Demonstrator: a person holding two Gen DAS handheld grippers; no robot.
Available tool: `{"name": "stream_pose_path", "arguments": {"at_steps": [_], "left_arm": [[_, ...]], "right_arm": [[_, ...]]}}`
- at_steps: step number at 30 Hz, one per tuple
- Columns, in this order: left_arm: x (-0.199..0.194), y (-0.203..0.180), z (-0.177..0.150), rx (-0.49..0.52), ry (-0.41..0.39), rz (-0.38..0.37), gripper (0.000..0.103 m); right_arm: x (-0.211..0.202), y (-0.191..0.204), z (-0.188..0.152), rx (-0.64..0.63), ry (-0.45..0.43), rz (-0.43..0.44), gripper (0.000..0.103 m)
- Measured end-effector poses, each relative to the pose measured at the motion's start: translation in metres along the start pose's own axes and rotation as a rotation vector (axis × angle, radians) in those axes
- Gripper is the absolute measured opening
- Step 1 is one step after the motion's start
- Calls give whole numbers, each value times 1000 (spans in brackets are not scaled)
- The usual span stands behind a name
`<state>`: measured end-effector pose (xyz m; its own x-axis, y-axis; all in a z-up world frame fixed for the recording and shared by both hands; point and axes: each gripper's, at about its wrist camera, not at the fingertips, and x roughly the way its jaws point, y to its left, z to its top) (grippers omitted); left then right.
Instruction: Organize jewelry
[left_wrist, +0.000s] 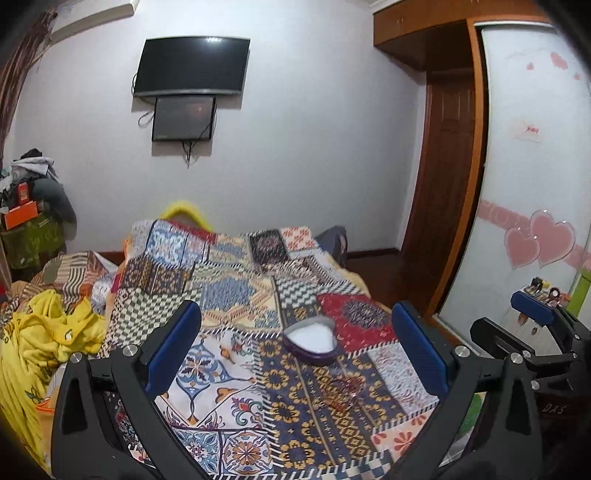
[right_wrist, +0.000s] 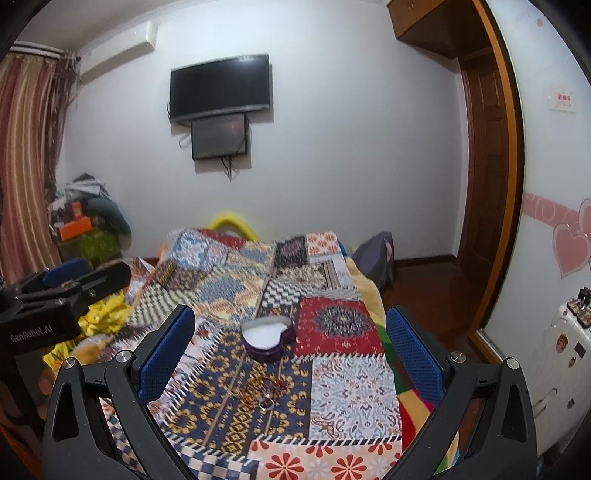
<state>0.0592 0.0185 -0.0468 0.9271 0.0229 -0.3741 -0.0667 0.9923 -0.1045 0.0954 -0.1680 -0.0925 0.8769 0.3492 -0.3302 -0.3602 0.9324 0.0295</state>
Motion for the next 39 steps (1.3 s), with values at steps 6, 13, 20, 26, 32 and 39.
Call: {"name": "stream_pose_path", "arguments": {"at_steps": [6, 13, 20, 26, 32, 39], "left_arm": [[38, 8, -18, 5, 99, 18, 96], [82, 19, -44, 6, 242, 6, 76], [122, 26, -78, -7, 410, -54, 51], [139, 20, -97, -5, 491, -109, 43], [151, 13, -113, 4, 555, -164, 31], [163, 5, -125, 4, 606, -219, 23]], "right_arm": [[35, -4, -19, -16, 105, -20, 103], [68, -11, -41, -3, 231, 13, 91], [97, -15, -67, 7, 363, 85, 64], [114, -13, -84, 2, 436, 133, 49], [125, -10, -92, 1, 481, 177, 40], [139, -7, -95, 6, 505, 216, 30]]}}
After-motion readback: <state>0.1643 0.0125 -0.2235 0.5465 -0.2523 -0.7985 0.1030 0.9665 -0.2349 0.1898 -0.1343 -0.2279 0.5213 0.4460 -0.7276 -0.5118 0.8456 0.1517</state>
